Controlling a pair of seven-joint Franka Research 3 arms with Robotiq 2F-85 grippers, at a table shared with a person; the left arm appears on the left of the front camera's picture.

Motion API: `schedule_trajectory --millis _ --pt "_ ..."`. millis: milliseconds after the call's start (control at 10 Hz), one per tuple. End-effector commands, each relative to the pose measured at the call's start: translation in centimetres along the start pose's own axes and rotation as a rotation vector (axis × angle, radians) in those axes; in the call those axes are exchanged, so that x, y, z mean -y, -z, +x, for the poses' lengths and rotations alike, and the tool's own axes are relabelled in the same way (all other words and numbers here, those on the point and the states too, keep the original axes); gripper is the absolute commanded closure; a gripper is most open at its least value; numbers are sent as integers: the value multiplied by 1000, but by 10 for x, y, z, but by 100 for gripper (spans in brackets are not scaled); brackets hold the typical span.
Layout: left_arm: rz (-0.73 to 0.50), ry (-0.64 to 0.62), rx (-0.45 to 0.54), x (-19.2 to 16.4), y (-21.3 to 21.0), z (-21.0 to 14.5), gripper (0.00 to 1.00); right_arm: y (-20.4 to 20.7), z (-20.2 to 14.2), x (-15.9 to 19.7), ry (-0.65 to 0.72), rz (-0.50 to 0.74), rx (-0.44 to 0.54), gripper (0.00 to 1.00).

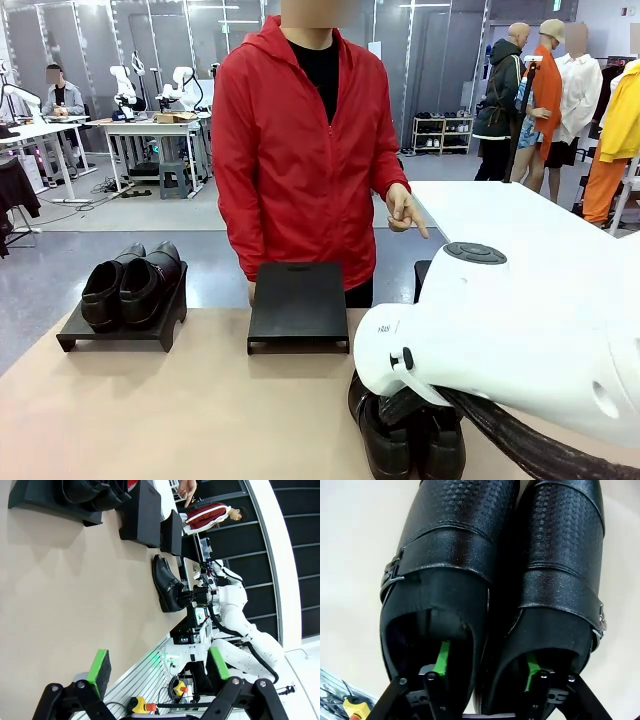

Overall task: Place the shoes on the stand as instructed by the person.
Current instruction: Pick up another pair of Shoes and place it on the Shoes Stand indicated by the person.

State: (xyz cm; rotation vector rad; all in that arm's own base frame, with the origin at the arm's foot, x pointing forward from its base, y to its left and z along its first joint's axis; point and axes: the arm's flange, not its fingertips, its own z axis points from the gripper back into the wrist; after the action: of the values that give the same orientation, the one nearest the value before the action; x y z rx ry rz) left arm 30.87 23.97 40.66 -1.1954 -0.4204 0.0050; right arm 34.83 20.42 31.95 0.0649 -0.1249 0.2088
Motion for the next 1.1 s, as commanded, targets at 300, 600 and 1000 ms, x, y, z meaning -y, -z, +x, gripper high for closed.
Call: schedule_trajectory --millis 300,600,1000 --pt "-14 22 -1 1 0 -3 3 15 -8 1 20 12 2 100" --pt "-14 22 -1 1 0 -3 3 11 -4 -3 30 43 19 100" --pt "-14 22 -1 1 0 -3 3 -82 -6 33 3 67 76 100"
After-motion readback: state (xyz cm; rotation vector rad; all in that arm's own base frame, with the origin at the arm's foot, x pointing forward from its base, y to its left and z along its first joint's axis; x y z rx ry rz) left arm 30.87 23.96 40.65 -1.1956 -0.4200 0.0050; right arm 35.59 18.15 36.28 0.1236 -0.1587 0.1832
